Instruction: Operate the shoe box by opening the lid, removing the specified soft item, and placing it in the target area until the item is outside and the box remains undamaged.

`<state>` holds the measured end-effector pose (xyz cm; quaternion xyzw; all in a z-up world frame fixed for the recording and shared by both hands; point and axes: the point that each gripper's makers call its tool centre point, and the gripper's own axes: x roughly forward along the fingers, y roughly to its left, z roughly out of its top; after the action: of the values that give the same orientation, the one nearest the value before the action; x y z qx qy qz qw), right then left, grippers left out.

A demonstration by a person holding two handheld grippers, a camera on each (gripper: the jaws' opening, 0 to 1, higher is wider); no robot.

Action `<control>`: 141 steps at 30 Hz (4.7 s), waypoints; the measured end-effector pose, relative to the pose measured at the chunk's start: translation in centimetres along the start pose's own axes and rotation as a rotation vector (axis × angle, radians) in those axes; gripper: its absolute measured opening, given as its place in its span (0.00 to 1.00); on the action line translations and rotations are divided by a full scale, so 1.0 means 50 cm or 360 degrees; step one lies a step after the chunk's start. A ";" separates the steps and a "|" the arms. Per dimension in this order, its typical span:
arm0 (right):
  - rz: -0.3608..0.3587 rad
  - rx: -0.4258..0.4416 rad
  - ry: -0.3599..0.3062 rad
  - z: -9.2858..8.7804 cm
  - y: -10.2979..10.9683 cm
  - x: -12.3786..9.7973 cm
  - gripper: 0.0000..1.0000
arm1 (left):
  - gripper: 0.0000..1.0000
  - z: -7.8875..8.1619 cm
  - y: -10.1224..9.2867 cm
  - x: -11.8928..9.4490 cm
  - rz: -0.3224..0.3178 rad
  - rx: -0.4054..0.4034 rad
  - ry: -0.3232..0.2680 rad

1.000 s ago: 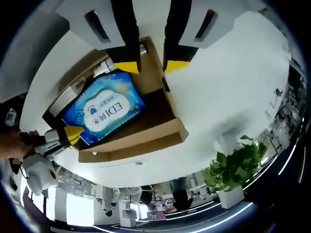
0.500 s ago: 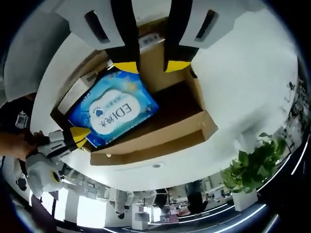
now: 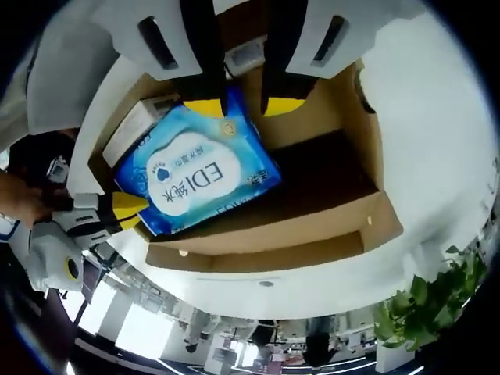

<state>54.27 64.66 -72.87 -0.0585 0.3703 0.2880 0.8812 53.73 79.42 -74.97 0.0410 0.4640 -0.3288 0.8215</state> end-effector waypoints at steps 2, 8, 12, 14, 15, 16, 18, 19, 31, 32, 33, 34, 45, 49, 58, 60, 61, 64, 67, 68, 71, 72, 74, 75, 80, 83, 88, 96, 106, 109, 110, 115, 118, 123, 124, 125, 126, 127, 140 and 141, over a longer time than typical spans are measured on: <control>-0.0001 0.0002 0.0000 -0.001 0.000 -0.001 0.00 | 0.14 -0.004 -0.003 0.009 -0.0031 -0.0058 0.0013; 0.0003 0.0004 -0.0001 -0.001 0.000 0.000 0.00 | 0.13 -0.004 -0.010 0.028 -0.0105 -0.0188 0.0025; 0.0006 0.0018 -0.0004 -0.001 0.001 0.000 0.00 | 0.10 -0.007 -0.010 0.036 -0.0139 -0.0296 0.0037; 0.0002 0.0030 -0.0005 -0.001 0.001 -0.001 0.00 | 0.05 -0.002 -0.006 0.035 -0.0116 -0.0368 0.0013; -0.0001 0.0045 -0.0008 -0.001 0.001 -0.001 0.00 | 0.03 -0.002 -0.007 0.035 -0.0118 -0.0367 0.0009; -0.0002 0.0058 -0.0012 -0.001 0.001 -0.001 0.00 | 0.02 -0.003 -0.008 0.035 -0.0120 -0.0365 0.0006; -0.0005 0.0070 -0.0019 0.000 0.001 -0.002 0.00 | 0.02 -0.002 -0.009 0.035 -0.0110 -0.0387 -0.0002; -0.0006 0.0072 -0.0024 0.001 0.002 -0.002 0.00 | 0.01 -0.002 -0.009 0.034 -0.0107 -0.0392 -0.0006; 0.0002 0.0158 -0.0065 0.007 0.004 -0.021 0.00 | 0.00 0.019 -0.017 0.006 -0.0072 -0.0370 -0.0063; 0.0001 0.0165 -0.0067 0.007 0.004 -0.023 0.00 | 0.00 0.021 -0.019 0.003 -0.0072 -0.0370 -0.0067; 0.0001 0.0169 -0.0072 0.008 0.003 -0.025 0.00 | 0.00 0.024 -0.022 0.001 -0.0072 -0.0365 -0.0074; 0.0001 0.0175 -0.0077 0.009 0.004 -0.029 0.00 | 0.00 0.025 -0.024 -0.001 -0.0071 -0.0359 -0.0077; 0.0006 0.0227 -0.0126 0.021 -0.005 -0.061 0.00 | 0.00 0.055 -0.049 -0.031 -0.0102 -0.0342 -0.0130; 0.0002 0.0236 -0.0134 0.024 -0.011 -0.077 0.00 | 0.00 0.070 -0.063 -0.038 -0.0102 -0.0310 -0.0140; -0.0020 0.0282 -0.0173 0.026 -0.043 -0.122 0.00 | 0.00 0.103 -0.107 -0.041 -0.0136 -0.0261 -0.0161; -0.0029 0.0290 -0.0173 0.023 -0.051 -0.129 0.00 | 0.00 0.108 -0.120 -0.039 -0.0146 -0.0251 -0.0158; -0.0034 0.0300 -0.0175 0.021 -0.058 -0.134 0.00 | 0.00 0.110 -0.125 -0.039 -0.0149 -0.0246 -0.0157; -0.0044 0.0315 -0.0175 0.016 -0.069 -0.145 0.00 | 0.00 0.117 -0.141 -0.033 -0.0164 -0.0229 -0.0153; -0.0058 0.0325 -0.0178 0.011 -0.082 -0.157 0.00 | 0.00 0.126 -0.159 -0.029 -0.0179 -0.0217 -0.0151; -0.0063 0.0334 -0.0180 0.009 -0.089 -0.162 0.00 | 0.00 0.130 -0.166 -0.026 -0.0182 -0.0210 -0.0152; -0.0074 0.0350 -0.0183 0.004 -0.104 -0.173 0.00 | 0.00 0.140 -0.182 -0.020 -0.0183 -0.0193 -0.0154; -0.0080 0.0351 -0.0182 0.003 -0.108 -0.176 0.00 | 0.00 0.143 -0.187 -0.018 -0.0186 -0.0189 -0.0155; -0.0088 0.0358 -0.0180 -0.002 -0.120 -0.184 0.00 | 0.00 0.150 -0.199 -0.013 -0.0191 -0.0176 -0.0157; -0.0093 0.0361 -0.0179 -0.004 -0.127 -0.189 0.00 | 0.00 0.154 -0.206 -0.010 -0.0195 -0.0168 -0.0158; -0.0110 0.0376 -0.0177 -0.011 -0.151 -0.210 0.00 | 0.00 0.170 -0.233 -0.001 -0.0211 -0.0149 -0.0169; -0.0124 0.0379 -0.0173 -0.015 -0.166 -0.221 0.00 | 0.00 0.180 -0.249 0.005 -0.0217 -0.0129 -0.0173; -0.0142 0.0393 -0.0182 -0.023 -0.193 -0.241 0.00 | 0.00 0.198 -0.275 0.016 -0.0228 -0.0108 -0.0185; -0.0177 0.0424 -0.0187 -0.039 -0.231 -0.271 0.00 | 0.00 0.219 -0.319 0.035 -0.0265 -0.0086 -0.0188; -0.0238 0.0475 -0.0192 -0.067 -0.283 -0.310 0.00 | 0.00 0.244 -0.378 0.064 -0.0303 -0.0025 -0.0184; -0.0254 0.0491 -0.0197 -0.072 -0.296 -0.320 0.00 | 0.00 0.252 -0.393 0.075 -0.0312 -0.0001 -0.0186; -0.0259 0.0493 -0.0197 -0.074 -0.301 -0.322 0.00 | 0.00 0.254 -0.397 0.078 -0.0316 -0.0001 -0.0185; -0.0279 0.0503 -0.0187 -0.087 -0.327 -0.328 0.00 | 0.00 0.261 -0.417 0.095 -0.0329 0.0026 -0.0176; -0.0284 0.0503 -0.0175 -0.093 -0.334 -0.326 0.00 | 0.00 0.263 -0.422 0.109 -0.0332 0.0039 -0.0162; -0.0285 0.0498 -0.0144 -0.107 -0.354 -0.313 0.00 | 0.00 0.260 -0.426 0.131 -0.0325 0.0108 -0.0112; -0.0282 0.0494 -0.0129 -0.111 -0.357 -0.308 0.00 | 0.00 0.259 -0.427 0.133 -0.0323 0.0120 -0.0107; -0.0279 0.0494 -0.0122 -0.113 -0.360 -0.304 0.00 | 0.00 0.259 -0.427 0.139 -0.0318 0.0132 -0.0096; -0.0279 0.0496 -0.0118 -0.116 -0.363 -0.301 0.00 | 0.00 0.258 -0.427 0.144 -0.0317 0.0139 -0.0086; -0.0278 0.0500 -0.0106 -0.120 -0.368 -0.295 0.00 | 0.00 0.258 -0.426 0.150 -0.0311 0.0151 -0.0076; -0.0252 0.0444 0.0009 -0.156 -0.402 -0.234 0.00 | 0.00 0.242 -0.410 0.221 -0.0225 0.0382 0.0092; -0.0244 0.0439 0.0018 -0.159 -0.404 -0.231 0.00 | 0.00 0.241 -0.408 0.225 -0.0224 0.0381 0.0100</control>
<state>54.01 40.09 -72.85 0.0333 0.4057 0.1661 0.8982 54.75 53.37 -72.17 0.1163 0.4487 -0.4371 0.7708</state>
